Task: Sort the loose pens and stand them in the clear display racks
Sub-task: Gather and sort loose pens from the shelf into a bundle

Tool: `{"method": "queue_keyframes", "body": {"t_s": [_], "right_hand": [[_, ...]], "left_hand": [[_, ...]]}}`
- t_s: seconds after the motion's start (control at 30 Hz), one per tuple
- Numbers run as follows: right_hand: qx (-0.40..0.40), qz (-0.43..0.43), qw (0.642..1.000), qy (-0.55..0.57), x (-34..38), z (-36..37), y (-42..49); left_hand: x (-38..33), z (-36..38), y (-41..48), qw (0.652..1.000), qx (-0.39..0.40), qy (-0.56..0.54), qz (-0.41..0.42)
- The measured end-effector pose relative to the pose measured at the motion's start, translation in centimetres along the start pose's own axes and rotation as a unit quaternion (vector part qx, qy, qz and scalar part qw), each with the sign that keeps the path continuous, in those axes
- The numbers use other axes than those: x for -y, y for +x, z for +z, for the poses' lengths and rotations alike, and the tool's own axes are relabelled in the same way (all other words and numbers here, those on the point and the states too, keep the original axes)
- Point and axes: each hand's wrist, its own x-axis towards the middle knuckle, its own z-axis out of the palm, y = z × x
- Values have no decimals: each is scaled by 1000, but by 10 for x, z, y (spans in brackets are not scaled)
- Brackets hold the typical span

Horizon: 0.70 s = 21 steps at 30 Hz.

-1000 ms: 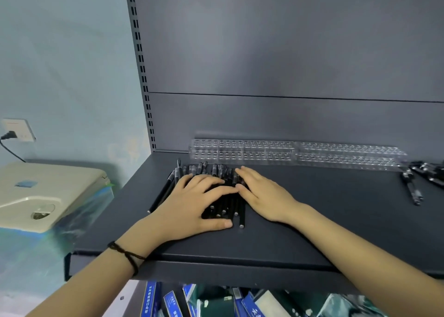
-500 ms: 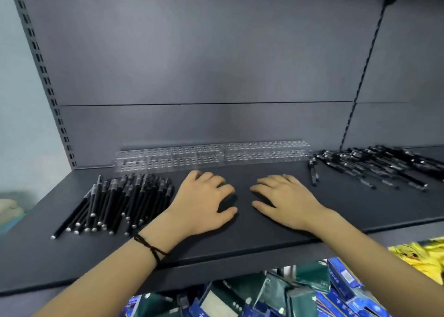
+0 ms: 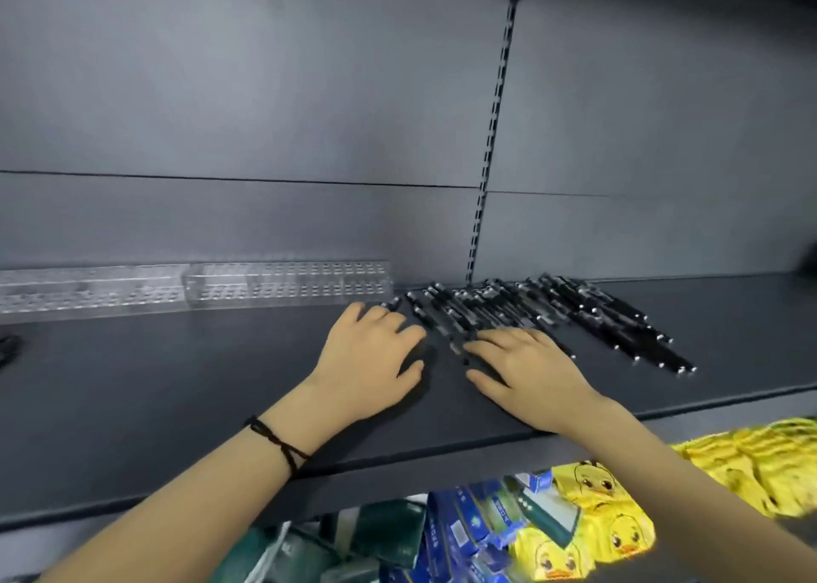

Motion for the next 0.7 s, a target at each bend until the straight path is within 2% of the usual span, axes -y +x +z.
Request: {"method": "queue_keyframes", "body": {"t_s": [0.27,0.47,0.6,0.7], "right_hand": [[-28,-19,996,86,-93,25,-10],[-63,53,985,154,-139,46,-3],[-71,49,977,197,-151,48,8],[-47,51,981,179,-164,46,23]], "left_hand": [[-84,14,79,998,6,-58,-36],[-102,26,130,994,-6,-86,-73],[-107,36,160,992,3,-86,-91],[-105,39,179,989,5,-93,-112]]}}
